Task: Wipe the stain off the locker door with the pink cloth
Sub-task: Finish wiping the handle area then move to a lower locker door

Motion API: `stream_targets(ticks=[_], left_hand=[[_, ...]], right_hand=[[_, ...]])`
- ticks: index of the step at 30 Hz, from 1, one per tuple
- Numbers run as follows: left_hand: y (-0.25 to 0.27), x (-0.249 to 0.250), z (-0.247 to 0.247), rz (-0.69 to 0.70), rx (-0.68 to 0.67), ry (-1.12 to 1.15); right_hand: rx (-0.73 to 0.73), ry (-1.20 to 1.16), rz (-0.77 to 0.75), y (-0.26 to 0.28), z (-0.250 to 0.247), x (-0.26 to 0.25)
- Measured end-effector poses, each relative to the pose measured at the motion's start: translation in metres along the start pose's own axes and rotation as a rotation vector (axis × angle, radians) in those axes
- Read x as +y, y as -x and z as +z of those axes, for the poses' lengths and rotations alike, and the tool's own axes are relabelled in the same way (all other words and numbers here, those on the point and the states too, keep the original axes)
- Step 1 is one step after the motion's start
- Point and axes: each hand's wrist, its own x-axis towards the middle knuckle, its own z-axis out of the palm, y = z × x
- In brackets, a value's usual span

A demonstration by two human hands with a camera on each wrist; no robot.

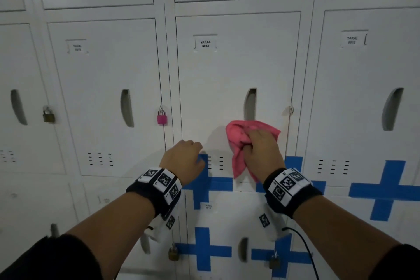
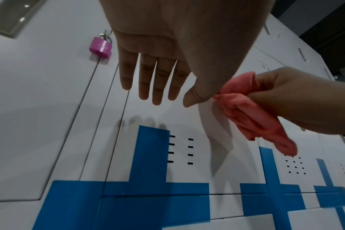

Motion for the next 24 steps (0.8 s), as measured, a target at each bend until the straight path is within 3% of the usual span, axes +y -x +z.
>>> stream_targets(ticks=[7, 18, 24], left_hand=[[0.04, -0.027, -0.012, -0.075, 0.007, 0.004], [0.151, -0.113, 0.025, -0.321, -0.185, -0.062], [0.201, -0.156, 0.046, -0.395, -0.262, -0.087]], right_hand=[[-0.088, -0.08, -0.085, 0.007, 0.038, -0.042], [-0.588, -0.189, -0.159, 0.128, 0.189, -0.104], [-0.818, -0.06, -0.241, 0.199, 0.268, -0.13]])
